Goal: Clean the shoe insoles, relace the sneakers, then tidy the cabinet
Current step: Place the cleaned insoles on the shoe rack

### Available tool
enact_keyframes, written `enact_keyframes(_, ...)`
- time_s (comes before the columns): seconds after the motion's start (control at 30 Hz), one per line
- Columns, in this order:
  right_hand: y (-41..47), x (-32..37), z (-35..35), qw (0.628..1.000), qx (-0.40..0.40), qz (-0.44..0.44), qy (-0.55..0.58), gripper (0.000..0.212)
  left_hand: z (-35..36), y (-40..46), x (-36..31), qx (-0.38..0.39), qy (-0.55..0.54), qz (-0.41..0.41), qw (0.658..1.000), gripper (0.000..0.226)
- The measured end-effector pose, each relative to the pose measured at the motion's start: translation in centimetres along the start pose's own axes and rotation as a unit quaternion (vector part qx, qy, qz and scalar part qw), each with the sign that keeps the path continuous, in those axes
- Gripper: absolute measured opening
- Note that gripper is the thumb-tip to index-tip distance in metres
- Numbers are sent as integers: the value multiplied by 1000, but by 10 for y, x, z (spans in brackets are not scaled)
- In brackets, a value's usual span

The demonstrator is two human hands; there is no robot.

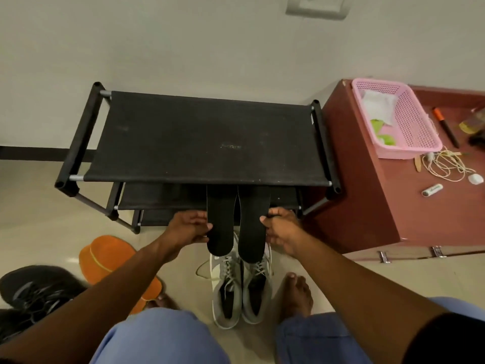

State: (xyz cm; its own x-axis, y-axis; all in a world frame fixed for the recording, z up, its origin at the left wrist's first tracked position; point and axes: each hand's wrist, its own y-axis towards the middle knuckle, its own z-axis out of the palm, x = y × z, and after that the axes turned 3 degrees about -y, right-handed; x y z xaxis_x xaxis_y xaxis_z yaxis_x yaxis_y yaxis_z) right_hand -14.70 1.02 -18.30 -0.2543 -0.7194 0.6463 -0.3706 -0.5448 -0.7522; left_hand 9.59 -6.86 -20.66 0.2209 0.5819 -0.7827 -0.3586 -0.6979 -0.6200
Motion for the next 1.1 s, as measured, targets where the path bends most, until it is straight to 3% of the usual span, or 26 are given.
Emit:
enact_keyframes(0.23,50,25,-1,996,-82,-27,16,23,28,43,-20,-35,0,40,999,18)
enact_keyframes(0.53,87,21,-6,979,-193,-40,-59,21,42,73,-13,-89,49,80,992,33)
enact_keyframes(0.73,84,18,-8,936,-240,-106,-235,14,44,79,-3,-143,181,127,965,33)
enact_keyframes(0.9,71,11,-3,869,-291,-214,-338,27,35,61,-4,-151,185,145,960,41)
enact_keyframes(0.97,57,6,8,843,-272,-296,-358,24,26,45,-1,-143,195,157,958,35)
enact_keyframes(1.1,21,-4,48,820,-145,-398,-384,12,-3,9,29,-157,182,155,958,17)
